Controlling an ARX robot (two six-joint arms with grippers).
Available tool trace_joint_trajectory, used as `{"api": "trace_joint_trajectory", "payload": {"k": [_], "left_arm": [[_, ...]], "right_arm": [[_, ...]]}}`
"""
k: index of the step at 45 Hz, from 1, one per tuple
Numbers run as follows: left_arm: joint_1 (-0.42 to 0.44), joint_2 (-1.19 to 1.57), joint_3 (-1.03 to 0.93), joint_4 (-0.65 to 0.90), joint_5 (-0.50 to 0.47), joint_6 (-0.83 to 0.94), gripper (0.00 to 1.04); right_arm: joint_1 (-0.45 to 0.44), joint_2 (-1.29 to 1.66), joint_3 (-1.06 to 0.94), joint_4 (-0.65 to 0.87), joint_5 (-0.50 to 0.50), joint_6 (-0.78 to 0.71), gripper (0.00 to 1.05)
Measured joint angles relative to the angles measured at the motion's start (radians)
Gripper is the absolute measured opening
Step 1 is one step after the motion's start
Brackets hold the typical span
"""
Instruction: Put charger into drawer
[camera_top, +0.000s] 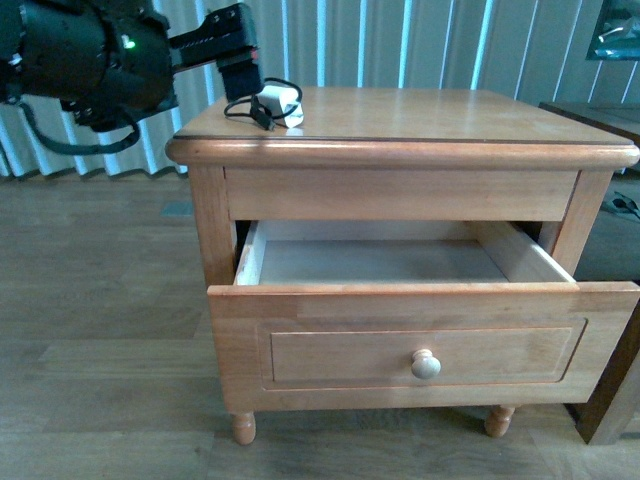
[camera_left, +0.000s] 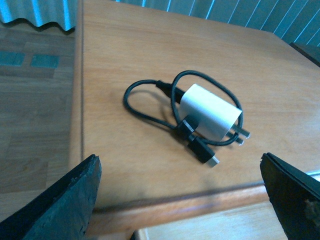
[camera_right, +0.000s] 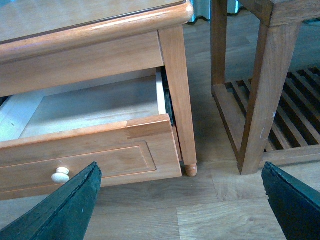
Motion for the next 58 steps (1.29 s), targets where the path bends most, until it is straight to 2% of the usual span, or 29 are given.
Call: {"api": "trace_joint_trajectory", "payload": {"k": [11,25,45,58], "left_arm": [[-0.025,0.161,0.246,-0.08,0.01,-0.005,0.99],[-0.032,0.255,0.366,-0.134,0.014,-0.01,0.99],[-0.053,0.36,0.525,-0.229,-0.003,0.07,0.98],[-0.064,0.37,0.539,-0.241,-0.006,0.087,0.6]], "right_arm": [[0.0,0.0,0.0,0.0,0.0,0.0,0.96],[0.0,0.0,0.0,0.0,0.0,0.0,0.96],[0.0,0.0,0.0,0.0,0.0,0.0,0.96],[0.0,0.0,0.0,0.0,0.0,0.0,0.96]]}}
